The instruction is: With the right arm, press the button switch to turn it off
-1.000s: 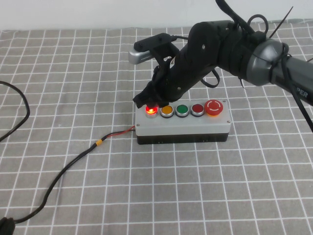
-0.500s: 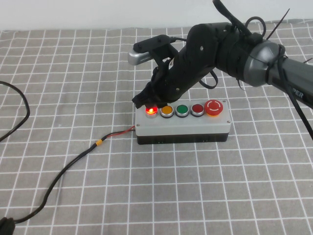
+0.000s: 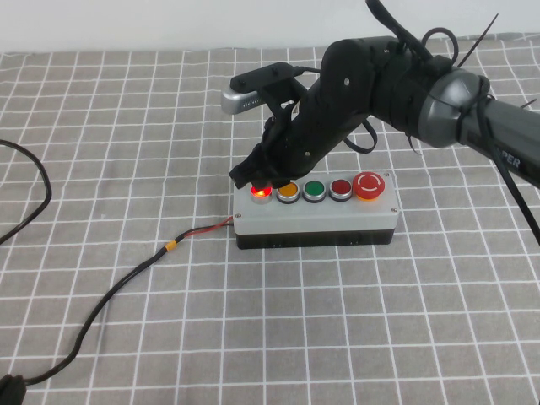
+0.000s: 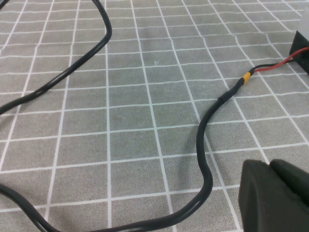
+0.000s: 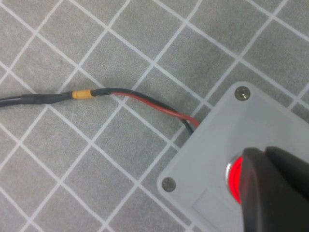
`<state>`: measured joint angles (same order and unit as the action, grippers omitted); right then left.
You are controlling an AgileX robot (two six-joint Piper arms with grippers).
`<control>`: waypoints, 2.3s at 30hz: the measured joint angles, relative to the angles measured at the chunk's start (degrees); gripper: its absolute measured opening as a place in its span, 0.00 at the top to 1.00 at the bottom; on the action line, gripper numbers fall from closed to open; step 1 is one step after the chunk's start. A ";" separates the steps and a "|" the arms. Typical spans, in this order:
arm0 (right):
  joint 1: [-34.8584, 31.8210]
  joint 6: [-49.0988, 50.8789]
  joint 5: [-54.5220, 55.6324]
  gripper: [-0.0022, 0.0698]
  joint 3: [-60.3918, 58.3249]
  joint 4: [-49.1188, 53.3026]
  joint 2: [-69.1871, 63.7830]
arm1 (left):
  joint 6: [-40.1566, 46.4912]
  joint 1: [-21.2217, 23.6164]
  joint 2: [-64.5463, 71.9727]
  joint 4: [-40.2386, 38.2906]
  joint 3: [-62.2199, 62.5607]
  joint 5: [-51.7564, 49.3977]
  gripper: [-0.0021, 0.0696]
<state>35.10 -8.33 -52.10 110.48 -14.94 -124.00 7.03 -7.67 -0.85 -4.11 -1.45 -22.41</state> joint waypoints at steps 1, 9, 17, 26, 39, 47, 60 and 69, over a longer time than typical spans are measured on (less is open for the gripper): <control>0.00 0.00 0.00 0.99 0.00 0.00 0.00 | 0.00 0.00 0.00 0.00 0.00 0.00 0.98; 0.00 0.09 -0.21 0.99 -0.56 1.10 1.77 | 0.00 0.00 0.00 0.00 0.00 0.00 0.98; 0.12 0.09 -3.95 0.99 -3.97 4.03 13.09 | 0.00 0.00 0.00 0.00 0.00 0.00 0.98; 0.22 0.51 -4.88 0.99 -20.42 4.42 34.99 | 0.00 0.00 0.00 0.00 0.00 0.00 0.98; 0.22 3.67 -2.95 0.99 -49.11 3.70 60.94 | 0.00 0.00 0.00 0.00 0.00 0.00 0.98; 0.22 4.54 -11.23 0.99 -54.81 6.66 64.45 | 0.00 0.00 0.00 0.00 0.00 0.00 0.98; -0.58 4.54 6.53 0.99 -67.02 14.94 70.07 | 0.00 0.00 0.00 0.00 0.00 0.00 0.98; -15.64 4.54 46.20 0.99 -97.10 9.88 87.54 | 0.00 0.00 0.00 0.00 0.00 0.00 0.98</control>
<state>19.47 -3.79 -5.90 13.38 -5.05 -36.46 7.03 -7.67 -0.85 -4.11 -1.45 -22.41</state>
